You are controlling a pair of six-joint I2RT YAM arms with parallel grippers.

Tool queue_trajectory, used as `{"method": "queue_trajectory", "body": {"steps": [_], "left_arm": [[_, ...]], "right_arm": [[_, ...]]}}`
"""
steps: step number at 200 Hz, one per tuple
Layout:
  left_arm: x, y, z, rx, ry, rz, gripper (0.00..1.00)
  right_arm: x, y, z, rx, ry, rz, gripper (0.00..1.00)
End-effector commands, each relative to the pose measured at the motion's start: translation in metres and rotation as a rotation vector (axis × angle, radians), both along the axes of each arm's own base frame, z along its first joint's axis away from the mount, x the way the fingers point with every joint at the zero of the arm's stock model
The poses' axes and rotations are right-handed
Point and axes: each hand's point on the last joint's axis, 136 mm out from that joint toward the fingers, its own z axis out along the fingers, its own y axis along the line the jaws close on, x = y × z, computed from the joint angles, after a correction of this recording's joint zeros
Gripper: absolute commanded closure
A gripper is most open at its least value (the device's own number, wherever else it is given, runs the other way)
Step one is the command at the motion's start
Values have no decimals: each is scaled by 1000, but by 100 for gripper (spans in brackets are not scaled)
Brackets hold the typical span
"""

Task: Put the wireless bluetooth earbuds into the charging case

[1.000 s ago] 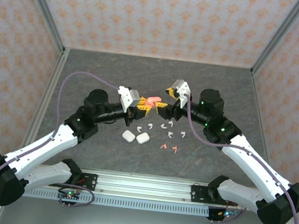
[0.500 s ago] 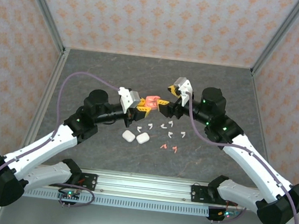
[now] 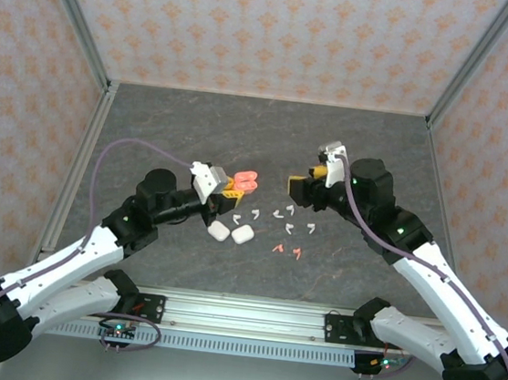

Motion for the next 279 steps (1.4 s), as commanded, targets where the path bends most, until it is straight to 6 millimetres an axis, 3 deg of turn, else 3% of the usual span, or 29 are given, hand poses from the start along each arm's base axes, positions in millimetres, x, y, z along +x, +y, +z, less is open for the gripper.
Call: {"method": "queue_trajectory", "body": {"steps": [1,60,108,196,279], "left_arm": [[-2,6,8,-31,-28,39,100],[-5,13,4,-46,-26,62,100],[-5,13,6,-46,-29,61,100],[-5,14,7,-46,-21,64,100],[-5,14,7,-36,-19,65,100]], "right_arm": [[-8,-22,-58,-50,227,-148,41],[-23,-17,-156,-26,533,-220,50],[-32,-3,-209,-33,672,-210,54],[-39,15,-257,-137,765,-190,57],[-42,17,-273,-175,796,-191,59]]}}
